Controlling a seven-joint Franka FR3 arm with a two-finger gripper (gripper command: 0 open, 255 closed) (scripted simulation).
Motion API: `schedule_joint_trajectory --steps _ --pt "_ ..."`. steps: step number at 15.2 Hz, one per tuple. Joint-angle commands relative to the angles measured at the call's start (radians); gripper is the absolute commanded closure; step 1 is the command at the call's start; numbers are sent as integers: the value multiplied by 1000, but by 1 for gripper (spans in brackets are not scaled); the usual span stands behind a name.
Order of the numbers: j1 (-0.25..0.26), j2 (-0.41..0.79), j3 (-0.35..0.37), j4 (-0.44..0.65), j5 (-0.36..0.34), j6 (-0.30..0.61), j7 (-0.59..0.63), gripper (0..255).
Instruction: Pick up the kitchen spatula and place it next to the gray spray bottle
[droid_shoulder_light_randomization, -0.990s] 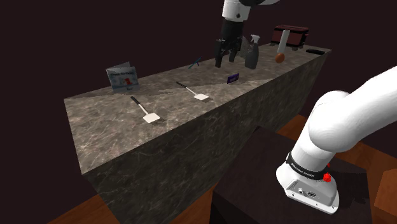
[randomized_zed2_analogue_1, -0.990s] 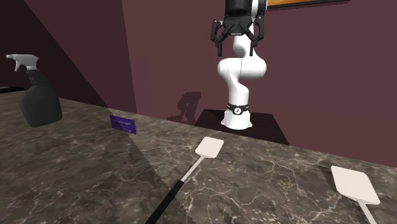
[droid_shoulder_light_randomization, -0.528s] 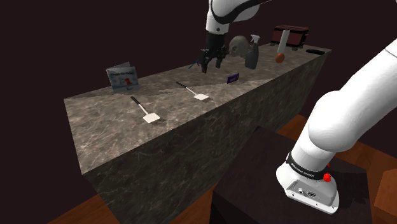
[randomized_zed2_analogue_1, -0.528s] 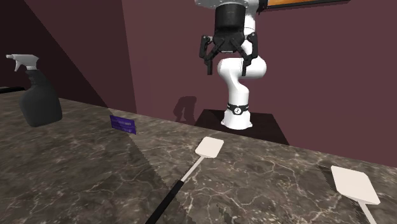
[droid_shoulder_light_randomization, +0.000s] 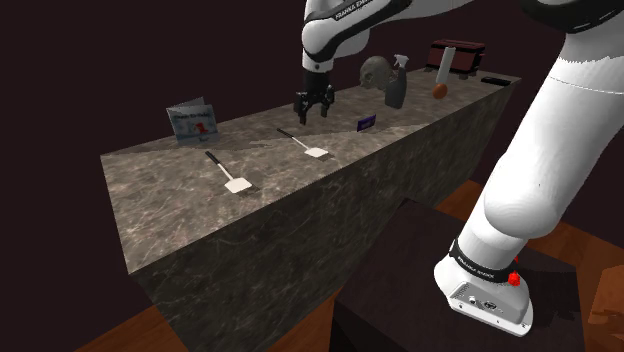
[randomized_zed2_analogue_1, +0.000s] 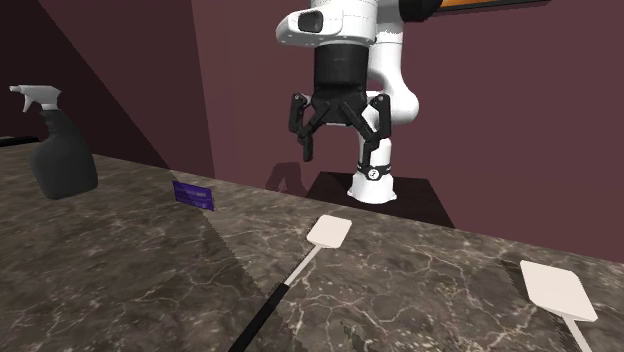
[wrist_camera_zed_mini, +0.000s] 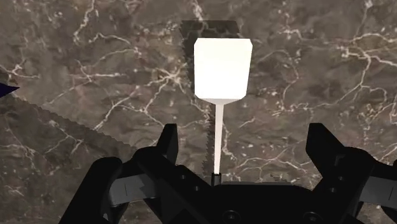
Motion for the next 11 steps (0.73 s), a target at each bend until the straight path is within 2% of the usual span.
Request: schedule_joint_trajectory --steps 1,8,11 --pt "-4 80 -4 58 6 18 1 0" --pt "-24 359 -13 303 31 36 2 0" --pt "-27 396 -12 319 35 56 2 0"
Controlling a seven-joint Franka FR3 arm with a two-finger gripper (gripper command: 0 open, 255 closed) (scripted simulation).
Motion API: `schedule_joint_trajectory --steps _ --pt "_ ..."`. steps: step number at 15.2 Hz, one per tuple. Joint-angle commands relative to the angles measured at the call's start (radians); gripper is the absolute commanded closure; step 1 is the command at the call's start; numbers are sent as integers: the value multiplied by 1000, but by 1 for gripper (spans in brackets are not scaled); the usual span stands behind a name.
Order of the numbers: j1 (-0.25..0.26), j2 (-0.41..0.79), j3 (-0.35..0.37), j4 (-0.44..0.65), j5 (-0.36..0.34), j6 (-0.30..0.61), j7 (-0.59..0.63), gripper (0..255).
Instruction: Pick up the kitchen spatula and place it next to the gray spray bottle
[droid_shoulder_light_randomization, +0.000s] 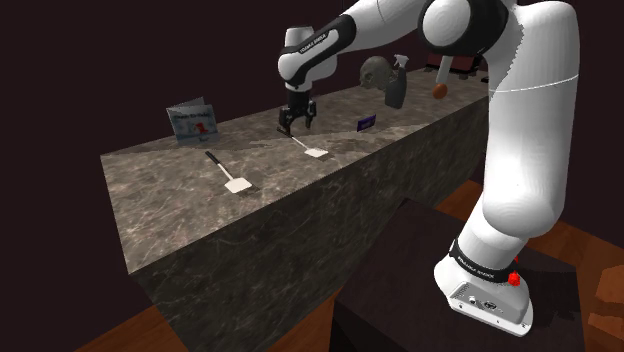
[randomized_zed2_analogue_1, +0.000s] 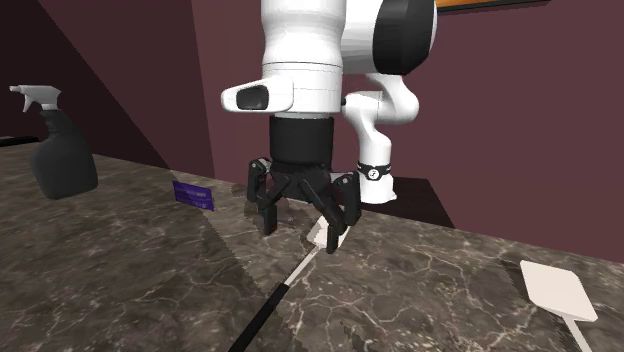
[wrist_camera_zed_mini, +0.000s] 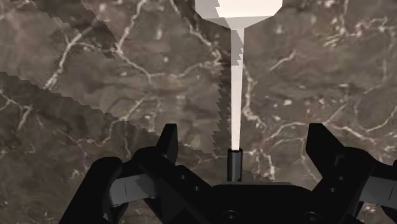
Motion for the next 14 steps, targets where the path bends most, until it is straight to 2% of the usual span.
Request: schedule_joint_trajectory --steps 1,6,13,14 --pt "-1 18 0 2 2 16 0 0" --pt "-2 50 2 -14 6 64 -3 0" --pt "-2 51 2 -13 6 64 -3 0" --pt "-2 51 2 -13 6 64 -3 255"
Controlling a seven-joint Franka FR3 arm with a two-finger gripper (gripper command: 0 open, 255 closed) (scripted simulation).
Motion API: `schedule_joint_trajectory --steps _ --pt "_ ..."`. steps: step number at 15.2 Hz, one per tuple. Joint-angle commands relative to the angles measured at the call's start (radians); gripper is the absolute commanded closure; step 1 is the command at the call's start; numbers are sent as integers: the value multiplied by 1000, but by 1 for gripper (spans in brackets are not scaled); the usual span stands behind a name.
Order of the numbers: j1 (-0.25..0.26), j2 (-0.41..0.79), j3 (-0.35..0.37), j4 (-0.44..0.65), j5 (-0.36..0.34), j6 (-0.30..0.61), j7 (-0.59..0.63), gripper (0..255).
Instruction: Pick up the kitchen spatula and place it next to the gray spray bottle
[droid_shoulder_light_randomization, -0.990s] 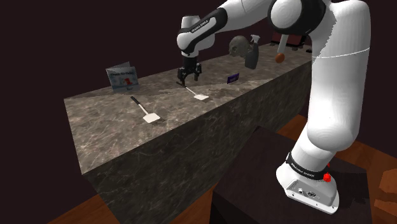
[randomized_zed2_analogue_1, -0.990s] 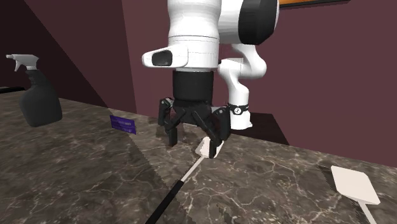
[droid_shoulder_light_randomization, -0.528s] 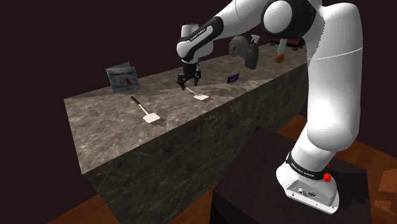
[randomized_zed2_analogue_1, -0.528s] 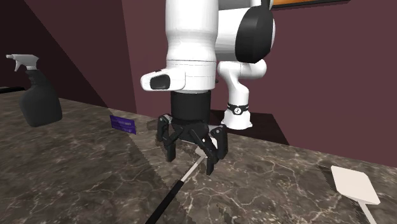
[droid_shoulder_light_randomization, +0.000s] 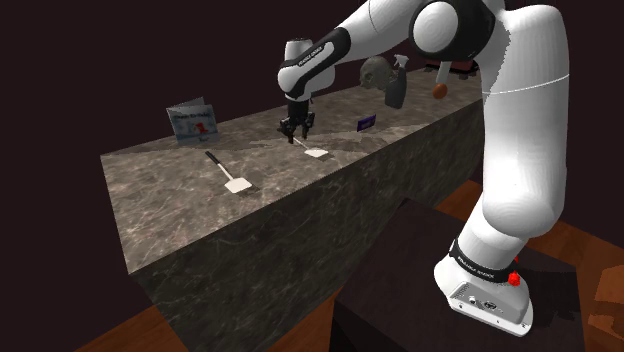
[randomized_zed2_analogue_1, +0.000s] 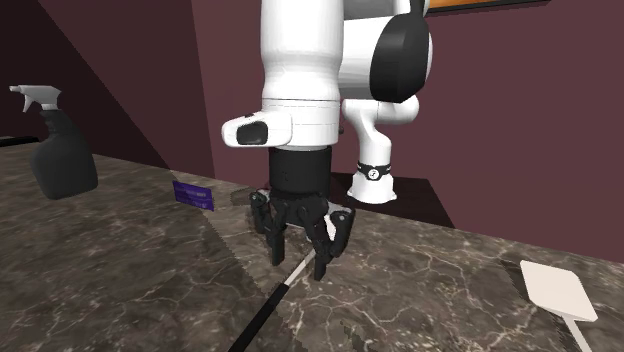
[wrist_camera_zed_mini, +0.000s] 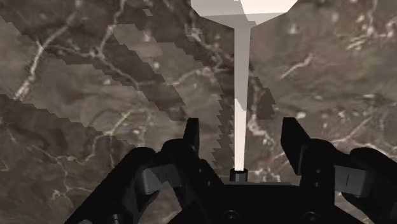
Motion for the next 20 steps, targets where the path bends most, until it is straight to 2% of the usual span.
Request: schedule_joint_trajectory --steps 1,9,20 --pt "0 0 0 0 0 0 0 255" --pt "0 0 0 0 0 0 0 255" --pt "2 -60 -3 65 -8 -124 4 255"
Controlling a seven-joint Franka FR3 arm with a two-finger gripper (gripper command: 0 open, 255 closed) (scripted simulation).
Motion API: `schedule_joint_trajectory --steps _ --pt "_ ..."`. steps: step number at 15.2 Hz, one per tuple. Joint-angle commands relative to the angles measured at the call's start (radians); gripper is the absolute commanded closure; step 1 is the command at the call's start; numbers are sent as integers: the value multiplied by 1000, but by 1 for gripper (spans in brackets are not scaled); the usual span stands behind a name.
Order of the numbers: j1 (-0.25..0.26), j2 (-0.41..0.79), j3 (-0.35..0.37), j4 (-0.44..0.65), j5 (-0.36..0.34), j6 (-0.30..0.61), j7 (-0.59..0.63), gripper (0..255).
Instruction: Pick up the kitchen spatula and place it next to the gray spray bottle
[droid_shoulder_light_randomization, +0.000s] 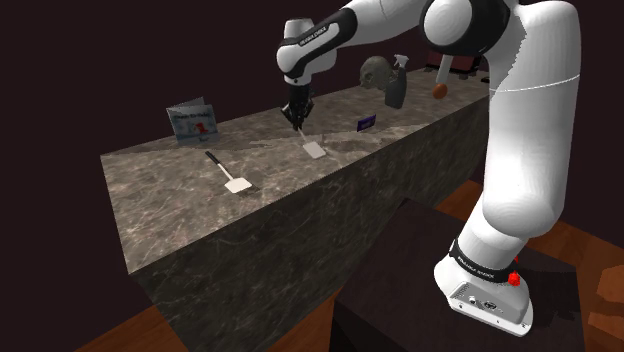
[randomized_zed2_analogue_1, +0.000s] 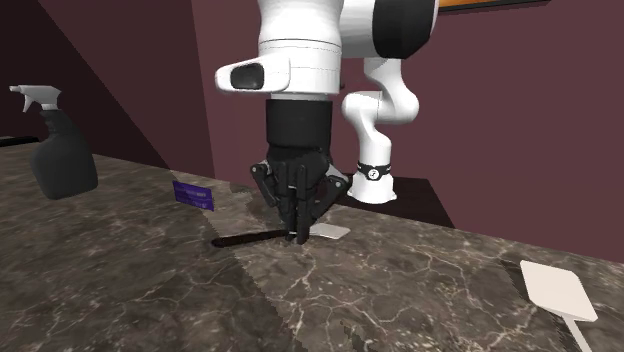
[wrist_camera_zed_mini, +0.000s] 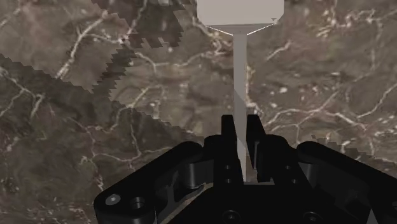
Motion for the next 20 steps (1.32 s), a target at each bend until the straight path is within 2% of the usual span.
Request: schedule_joint_trajectory --steps 1,20 --pt "1 -7 0 18 -1 -25 2 255" --pt "0 -53 -3 209 -8 -262 6 255"
